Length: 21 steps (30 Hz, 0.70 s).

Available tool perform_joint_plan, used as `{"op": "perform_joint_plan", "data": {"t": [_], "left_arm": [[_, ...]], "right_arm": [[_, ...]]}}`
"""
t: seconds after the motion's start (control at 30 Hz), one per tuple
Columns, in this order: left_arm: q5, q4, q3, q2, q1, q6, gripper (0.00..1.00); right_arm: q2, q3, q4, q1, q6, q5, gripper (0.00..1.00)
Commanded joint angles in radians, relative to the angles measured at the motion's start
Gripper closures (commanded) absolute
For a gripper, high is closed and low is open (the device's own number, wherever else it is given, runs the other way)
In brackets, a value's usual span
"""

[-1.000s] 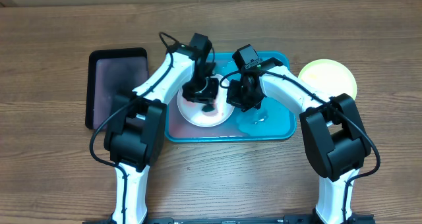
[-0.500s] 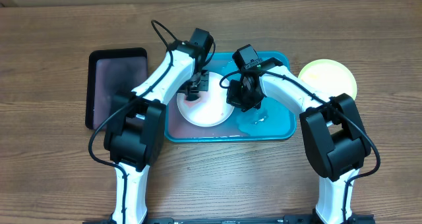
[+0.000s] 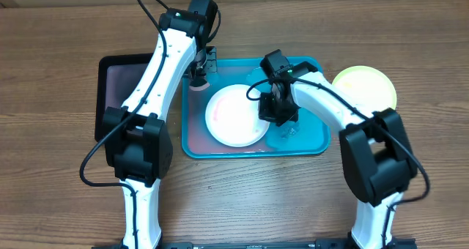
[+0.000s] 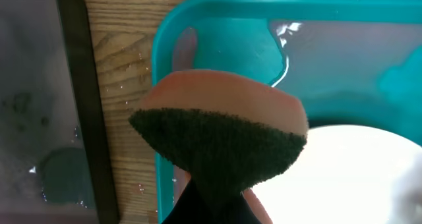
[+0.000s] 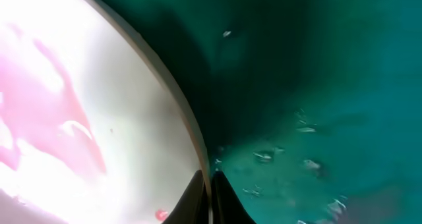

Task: Clean dirty plates on tray and stack at the side
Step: 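Lift the sponge away and raise the white plate with right gripper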

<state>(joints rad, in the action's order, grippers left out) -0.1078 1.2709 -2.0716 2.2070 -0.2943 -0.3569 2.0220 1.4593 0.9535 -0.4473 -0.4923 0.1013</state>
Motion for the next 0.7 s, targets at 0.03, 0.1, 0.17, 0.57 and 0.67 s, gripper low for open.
{"op": "perform_joint_plan", "data": {"t": [0.03,0.1,0.17,0.57,0.67], "left_arm": [[0.028,-0.027,0.025,-0.003,0.001,0.019,0.96],[0.032,-0.042,0.042,-0.003,0.001,0.019,0.95],[0.032,-0.057,0.060,-0.003,0.001,0.019,0.95],[0.076,-0.101,0.121,-0.003,0.001,0.019,0.94],[0.076,-0.101,0.121,-0.003,0.001,0.019,0.95]], "right_arm": [[-0.160,0.027,0.034,0.001,0.018,-0.249,0.96],[-0.196,0.027,0.059,0.000,0.018,-0.338,0.96],[-0.224,0.027,0.089,-0.010,0.018,-0.438,0.96],[-0.262,0.027,0.255,-0.240,-0.146,-1.114,0.96],[-0.262,0.027,0.327,-0.304,-0.246,-1.266,0.96]]}}
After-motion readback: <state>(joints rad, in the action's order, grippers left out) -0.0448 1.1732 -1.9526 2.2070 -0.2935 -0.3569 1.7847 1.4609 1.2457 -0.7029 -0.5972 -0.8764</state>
